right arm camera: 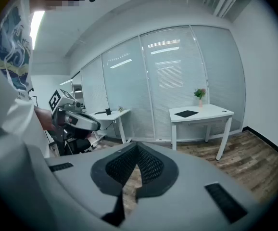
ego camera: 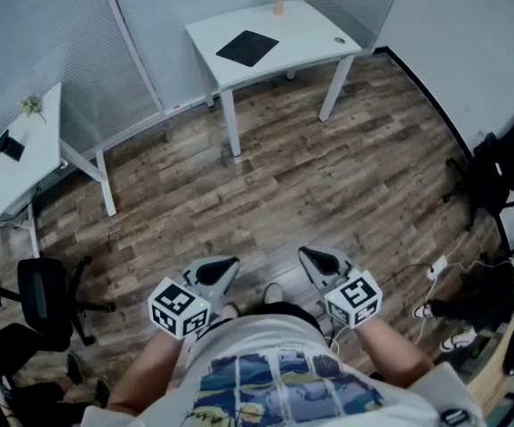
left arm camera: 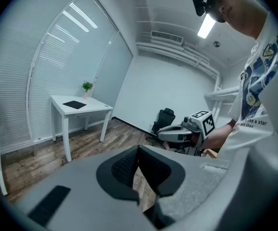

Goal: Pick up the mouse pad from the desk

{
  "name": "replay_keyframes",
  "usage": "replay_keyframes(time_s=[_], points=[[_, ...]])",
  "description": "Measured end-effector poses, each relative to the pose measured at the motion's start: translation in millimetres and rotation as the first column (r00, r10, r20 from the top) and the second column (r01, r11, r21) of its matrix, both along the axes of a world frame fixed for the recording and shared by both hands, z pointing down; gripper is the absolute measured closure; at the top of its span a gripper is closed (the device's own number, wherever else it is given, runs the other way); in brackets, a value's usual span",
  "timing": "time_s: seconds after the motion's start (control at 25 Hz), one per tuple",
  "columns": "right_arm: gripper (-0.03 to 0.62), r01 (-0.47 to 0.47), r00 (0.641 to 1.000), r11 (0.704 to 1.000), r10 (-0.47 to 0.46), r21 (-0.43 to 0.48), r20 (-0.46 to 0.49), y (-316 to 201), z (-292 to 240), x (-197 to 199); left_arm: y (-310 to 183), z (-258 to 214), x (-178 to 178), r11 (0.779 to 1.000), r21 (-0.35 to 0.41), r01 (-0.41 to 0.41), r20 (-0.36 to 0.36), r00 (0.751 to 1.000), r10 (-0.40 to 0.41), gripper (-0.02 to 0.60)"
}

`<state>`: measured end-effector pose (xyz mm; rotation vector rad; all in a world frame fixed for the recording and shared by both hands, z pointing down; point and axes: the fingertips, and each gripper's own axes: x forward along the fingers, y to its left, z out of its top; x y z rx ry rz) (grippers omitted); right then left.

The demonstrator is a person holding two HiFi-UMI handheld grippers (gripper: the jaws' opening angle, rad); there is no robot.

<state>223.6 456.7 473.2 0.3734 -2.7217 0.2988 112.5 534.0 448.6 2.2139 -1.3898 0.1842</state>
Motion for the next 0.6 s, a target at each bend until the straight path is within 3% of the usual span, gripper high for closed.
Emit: replay_keyframes(time_s=[0.32, 0.6], points=[[0.595, 0.018, 1.000, 1.000, -0.018, 0.002, 0.019, -48.4, 7.3, 37.9, -54.7, 4.8, 53.5, 0.999, 0.014, -0.044, 0.016, 0.999, 0.044, 0.578], [0.592, 0.020, 0.998, 1.000, -0.020, -0.011, 0.051, -83.6, 10.7, 32.7, -96.3, 2.5, 49.5, 0.999, 0.007, -0.043, 0.024, 0.999, 0.043, 0.578]])
